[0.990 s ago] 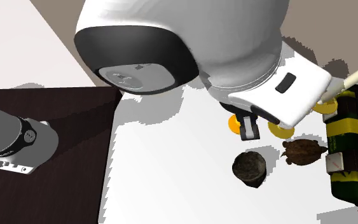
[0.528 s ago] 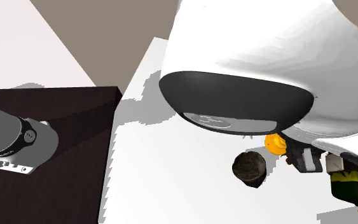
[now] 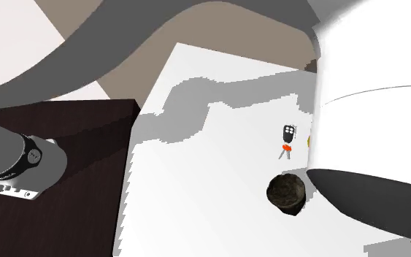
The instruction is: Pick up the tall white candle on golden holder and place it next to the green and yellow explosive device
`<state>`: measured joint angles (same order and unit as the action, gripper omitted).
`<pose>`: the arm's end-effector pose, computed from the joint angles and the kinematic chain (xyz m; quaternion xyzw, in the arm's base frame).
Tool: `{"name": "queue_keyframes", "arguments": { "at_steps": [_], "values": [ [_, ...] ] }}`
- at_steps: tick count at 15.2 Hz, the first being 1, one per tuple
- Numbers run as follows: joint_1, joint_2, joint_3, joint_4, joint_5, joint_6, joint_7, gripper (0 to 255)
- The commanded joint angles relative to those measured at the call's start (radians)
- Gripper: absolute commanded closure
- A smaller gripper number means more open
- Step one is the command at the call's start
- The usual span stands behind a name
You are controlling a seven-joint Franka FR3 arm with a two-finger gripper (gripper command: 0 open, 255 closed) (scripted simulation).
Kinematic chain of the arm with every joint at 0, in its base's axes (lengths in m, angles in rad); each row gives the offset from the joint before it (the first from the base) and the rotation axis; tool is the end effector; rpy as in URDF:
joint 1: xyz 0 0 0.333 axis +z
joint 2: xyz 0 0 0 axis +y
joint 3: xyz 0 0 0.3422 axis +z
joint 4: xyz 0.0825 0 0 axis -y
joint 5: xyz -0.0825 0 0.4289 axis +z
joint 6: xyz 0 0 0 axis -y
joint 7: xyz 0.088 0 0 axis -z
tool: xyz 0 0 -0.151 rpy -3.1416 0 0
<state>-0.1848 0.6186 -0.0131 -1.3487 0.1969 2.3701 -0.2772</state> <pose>0.8194 -0.1535 0.3707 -0.9768 0.0147 -0.2119 0.0287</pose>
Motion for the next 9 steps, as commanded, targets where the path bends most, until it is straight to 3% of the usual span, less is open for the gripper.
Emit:
{"name": "queue_keyframes", "arguments": {
  "at_steps": [1, 3, 5, 9],
  "values": [
    [-0.016, 0.104, -0.001, 0.174, -0.002, -0.071, -0.004, 255],
    [-0.034, 0.237, -0.002, 0.401, -0.007, -0.167, -0.001, 255],
    [-0.050, 0.435, 0.000, 0.752, -0.018, -0.320, 0.016, 255],
    [-0.049, 0.404, 0.002, 0.643, -0.012, -0.242, 0.003, 255]
  ]
}}
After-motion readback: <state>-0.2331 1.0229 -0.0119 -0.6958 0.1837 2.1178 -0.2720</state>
